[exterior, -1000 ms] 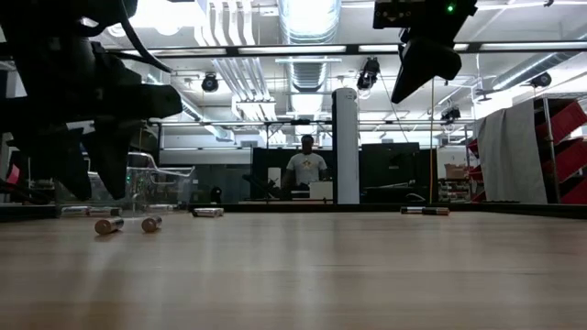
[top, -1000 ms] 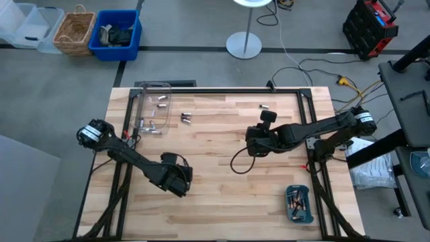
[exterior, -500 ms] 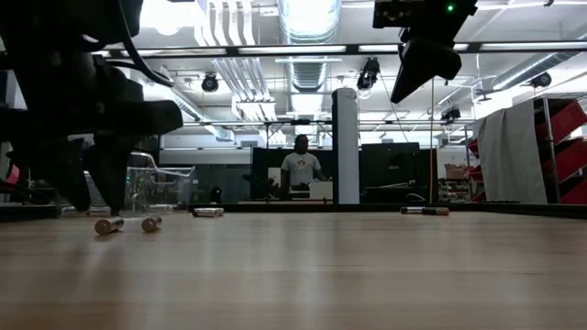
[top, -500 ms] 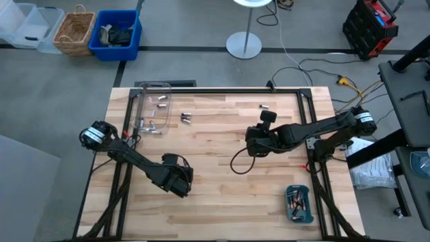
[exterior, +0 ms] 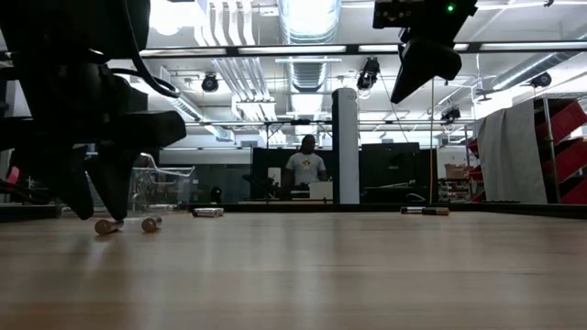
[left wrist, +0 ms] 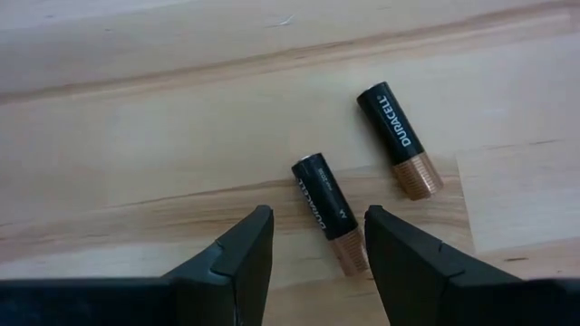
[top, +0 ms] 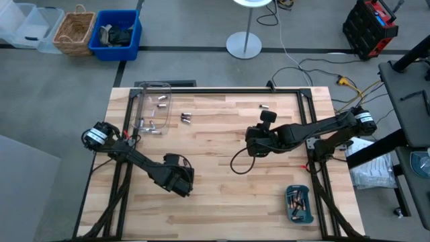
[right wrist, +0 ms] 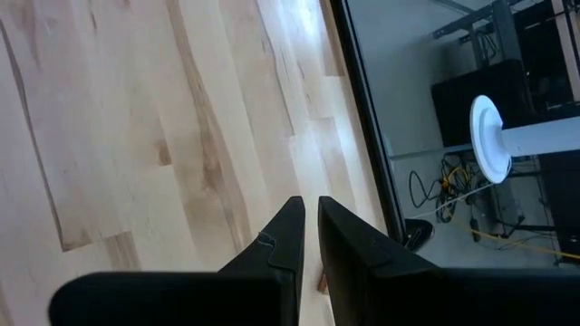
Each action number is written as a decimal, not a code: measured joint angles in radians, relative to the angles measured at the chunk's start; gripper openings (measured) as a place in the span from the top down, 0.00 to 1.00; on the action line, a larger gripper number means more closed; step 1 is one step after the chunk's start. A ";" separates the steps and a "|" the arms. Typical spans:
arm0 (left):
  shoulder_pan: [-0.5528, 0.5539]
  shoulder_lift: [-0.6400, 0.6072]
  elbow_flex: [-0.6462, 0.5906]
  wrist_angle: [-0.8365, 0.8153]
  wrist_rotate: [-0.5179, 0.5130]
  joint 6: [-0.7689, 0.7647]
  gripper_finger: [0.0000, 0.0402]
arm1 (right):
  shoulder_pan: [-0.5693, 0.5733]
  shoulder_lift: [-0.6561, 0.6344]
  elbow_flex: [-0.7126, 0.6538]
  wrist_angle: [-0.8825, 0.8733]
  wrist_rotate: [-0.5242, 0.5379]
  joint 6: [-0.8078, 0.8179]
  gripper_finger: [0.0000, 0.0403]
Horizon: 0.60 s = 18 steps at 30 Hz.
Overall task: Sort batteries
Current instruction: Put the copper and black battery into the blue bin
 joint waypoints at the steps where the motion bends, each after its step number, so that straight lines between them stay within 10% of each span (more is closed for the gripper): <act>1: 0.000 0.000 0.000 0.000 0.000 0.000 0.61 | 0.000 0.000 -0.001 0.001 0.000 0.000 0.93; 18: 0.002 0.000 -0.029 0.034 0.000 0.001 0.61 | 0.000 0.000 -0.003 0.002 0.000 -0.001 0.93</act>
